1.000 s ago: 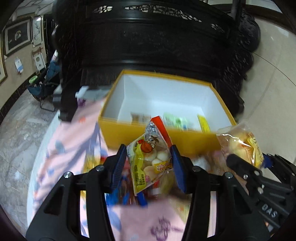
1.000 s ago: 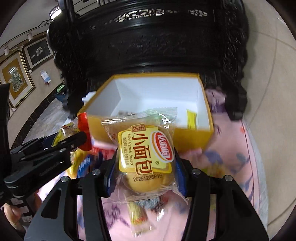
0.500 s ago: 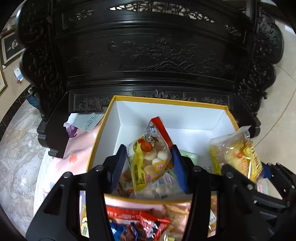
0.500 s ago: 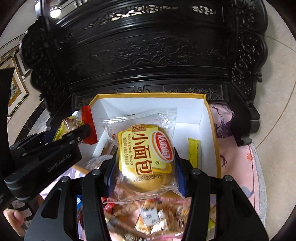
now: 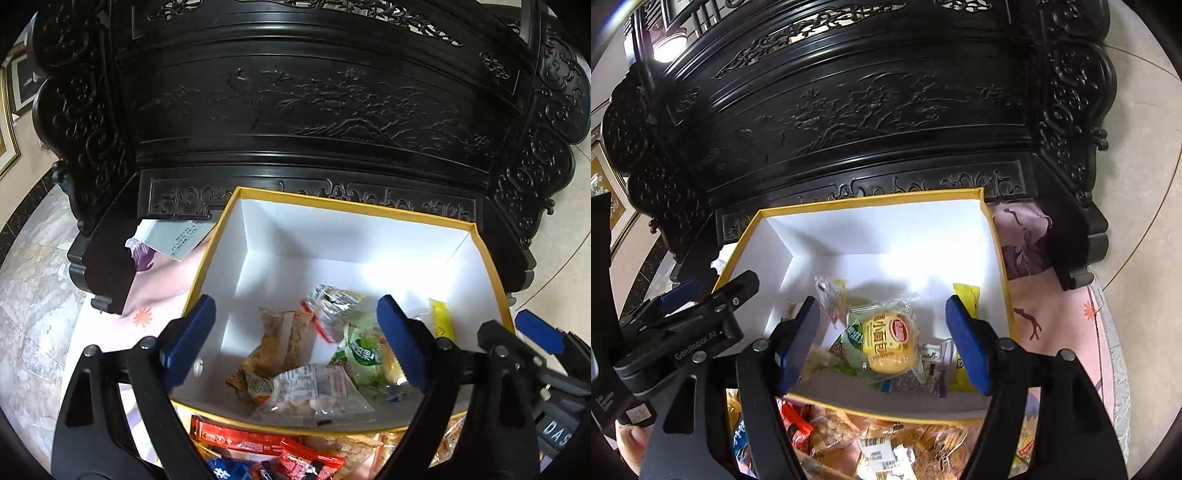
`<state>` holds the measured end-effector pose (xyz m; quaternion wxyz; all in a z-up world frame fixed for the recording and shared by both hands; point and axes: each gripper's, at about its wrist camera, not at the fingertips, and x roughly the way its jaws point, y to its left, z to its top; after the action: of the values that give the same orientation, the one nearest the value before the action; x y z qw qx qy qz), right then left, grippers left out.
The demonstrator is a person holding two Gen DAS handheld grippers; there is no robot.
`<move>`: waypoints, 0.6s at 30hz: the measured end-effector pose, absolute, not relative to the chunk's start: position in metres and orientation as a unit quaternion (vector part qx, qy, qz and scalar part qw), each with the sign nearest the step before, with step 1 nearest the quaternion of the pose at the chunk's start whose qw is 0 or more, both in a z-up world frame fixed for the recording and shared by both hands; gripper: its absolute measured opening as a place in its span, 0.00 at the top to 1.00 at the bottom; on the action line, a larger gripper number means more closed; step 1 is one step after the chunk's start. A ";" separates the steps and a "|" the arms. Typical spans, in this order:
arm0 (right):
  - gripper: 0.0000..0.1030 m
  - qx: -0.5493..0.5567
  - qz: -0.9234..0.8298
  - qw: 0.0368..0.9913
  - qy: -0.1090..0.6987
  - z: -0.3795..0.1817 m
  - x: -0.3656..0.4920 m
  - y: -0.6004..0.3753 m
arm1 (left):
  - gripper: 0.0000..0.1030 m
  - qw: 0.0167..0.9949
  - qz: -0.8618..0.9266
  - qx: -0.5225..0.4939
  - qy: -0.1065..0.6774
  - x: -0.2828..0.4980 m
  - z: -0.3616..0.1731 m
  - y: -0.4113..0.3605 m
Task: Organize snacks
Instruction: 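Carry both snacks over the yellow box and release them inside, then grasp the blue cookie bag with left tool while right tool grasps dark sausage bread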
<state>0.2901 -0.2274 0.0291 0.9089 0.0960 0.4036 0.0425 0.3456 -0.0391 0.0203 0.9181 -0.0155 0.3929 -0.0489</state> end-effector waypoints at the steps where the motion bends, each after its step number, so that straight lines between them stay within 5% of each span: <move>1: 0.31 0.095 0.043 0.909 0.404 0.030 0.288 -0.227 | 0.12 0.918 -0.050 -0.013 0.393 0.343 0.021 -0.040; 11: 0.31 0.087 0.055 0.907 0.407 0.036 0.235 -0.231 | 0.11 0.919 -0.066 -0.016 0.389 0.282 0.032 -0.025; 18: 0.31 0.076 0.110 0.882 0.452 -0.016 0.164 -0.221 | 0.08 0.918 -0.059 -0.011 0.393 0.192 -0.002 0.013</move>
<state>0.1638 -0.2209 -0.0164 0.8819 0.0760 0.4520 0.1100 0.1919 0.0134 -0.0017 0.9175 -0.0105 0.3932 -0.0592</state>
